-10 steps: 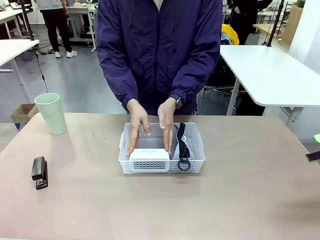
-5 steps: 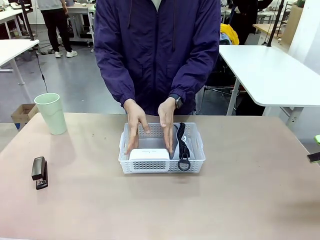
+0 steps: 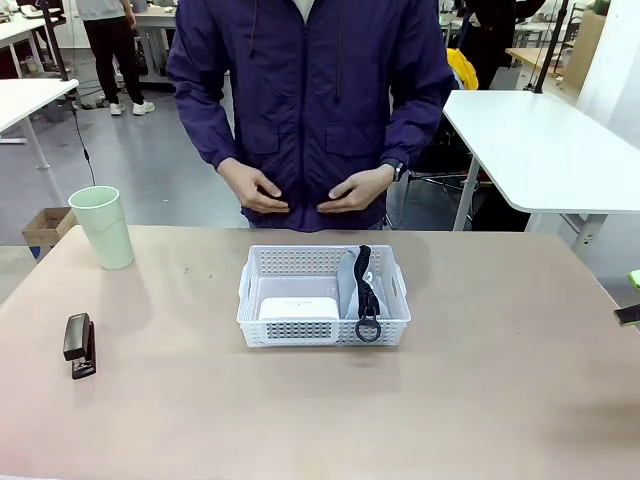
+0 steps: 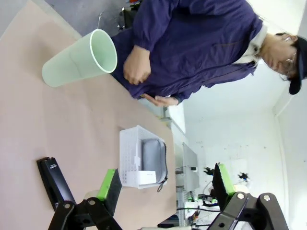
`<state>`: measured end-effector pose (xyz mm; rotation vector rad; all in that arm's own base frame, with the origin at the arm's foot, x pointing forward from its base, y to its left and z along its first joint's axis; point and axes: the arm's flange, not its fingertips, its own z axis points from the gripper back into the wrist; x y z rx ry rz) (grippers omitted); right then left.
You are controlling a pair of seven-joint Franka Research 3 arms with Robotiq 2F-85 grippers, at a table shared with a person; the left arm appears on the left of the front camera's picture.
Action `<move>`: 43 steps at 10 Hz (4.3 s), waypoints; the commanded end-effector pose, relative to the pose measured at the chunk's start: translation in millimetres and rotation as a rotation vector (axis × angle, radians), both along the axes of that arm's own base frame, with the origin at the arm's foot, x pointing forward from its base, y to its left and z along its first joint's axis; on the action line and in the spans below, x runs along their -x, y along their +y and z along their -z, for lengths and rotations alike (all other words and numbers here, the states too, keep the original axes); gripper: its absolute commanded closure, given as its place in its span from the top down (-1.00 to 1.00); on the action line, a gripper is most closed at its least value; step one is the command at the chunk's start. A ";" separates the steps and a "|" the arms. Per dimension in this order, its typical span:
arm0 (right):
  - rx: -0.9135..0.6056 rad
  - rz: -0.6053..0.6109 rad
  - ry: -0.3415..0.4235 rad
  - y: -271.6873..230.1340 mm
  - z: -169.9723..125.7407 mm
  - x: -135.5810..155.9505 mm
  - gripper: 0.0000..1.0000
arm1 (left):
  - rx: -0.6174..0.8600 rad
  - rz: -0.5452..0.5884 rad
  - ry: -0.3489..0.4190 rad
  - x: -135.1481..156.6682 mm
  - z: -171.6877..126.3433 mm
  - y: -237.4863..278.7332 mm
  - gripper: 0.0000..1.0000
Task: Efficiently arrange items inside the basket to fit them all.
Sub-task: Pick up the Stapler and place it inside the Organizing basket.
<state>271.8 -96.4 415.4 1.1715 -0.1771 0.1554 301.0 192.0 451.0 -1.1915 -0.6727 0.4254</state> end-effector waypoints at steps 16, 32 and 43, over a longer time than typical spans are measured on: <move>0.004 -0.012 -0.007 -2.8 0.9 3.7 1.00 | -1.369 0.492 0.460 -62.9 9.0 -171.7 1.00; 0.004 -0.012 -0.007 -2.8 0.9 3.7 1.00 | -0.893 0.225 0.821 -77.5 84.0 -190.4 1.00; 0.004 -0.012 -0.007 -2.8 0.9 3.7 1.00 | -0.794 0.010 0.919 -88.9 78.2 -180.7 1.00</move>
